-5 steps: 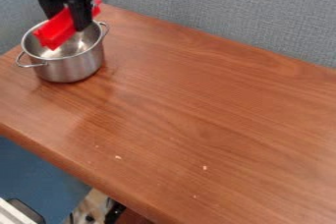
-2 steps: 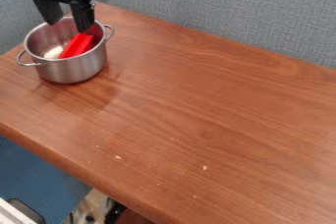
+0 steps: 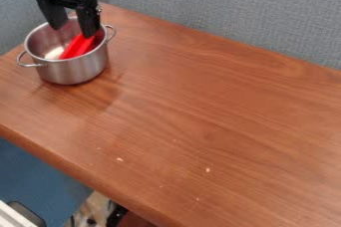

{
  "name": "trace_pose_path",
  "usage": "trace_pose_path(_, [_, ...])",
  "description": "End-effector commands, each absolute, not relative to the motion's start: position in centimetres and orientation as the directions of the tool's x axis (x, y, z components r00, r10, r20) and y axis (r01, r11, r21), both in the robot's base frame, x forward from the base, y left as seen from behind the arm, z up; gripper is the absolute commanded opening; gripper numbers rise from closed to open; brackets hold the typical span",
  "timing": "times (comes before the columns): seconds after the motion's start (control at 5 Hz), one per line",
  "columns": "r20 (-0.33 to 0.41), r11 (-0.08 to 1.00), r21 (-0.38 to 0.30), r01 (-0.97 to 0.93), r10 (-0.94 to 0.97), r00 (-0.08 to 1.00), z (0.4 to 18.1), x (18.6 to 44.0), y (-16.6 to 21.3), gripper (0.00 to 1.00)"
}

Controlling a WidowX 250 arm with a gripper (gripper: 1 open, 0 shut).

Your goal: Put the red object in the metal pot

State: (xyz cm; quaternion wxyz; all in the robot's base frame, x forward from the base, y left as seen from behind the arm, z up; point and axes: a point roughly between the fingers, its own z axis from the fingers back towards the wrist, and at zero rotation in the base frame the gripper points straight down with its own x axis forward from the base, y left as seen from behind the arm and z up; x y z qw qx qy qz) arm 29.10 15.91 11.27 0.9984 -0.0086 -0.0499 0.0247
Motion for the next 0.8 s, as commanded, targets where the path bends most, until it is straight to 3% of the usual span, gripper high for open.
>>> trace_pose_path(0.0, [0.111,0.999,-0.004,-0.040,0.040,0.993,11.8,29.1,15.6,1.00])
trace_pose_path(0.6, [0.085,1.000,-0.014,-0.017,0.019,0.996,10.8,29.2,14.3,1.00])
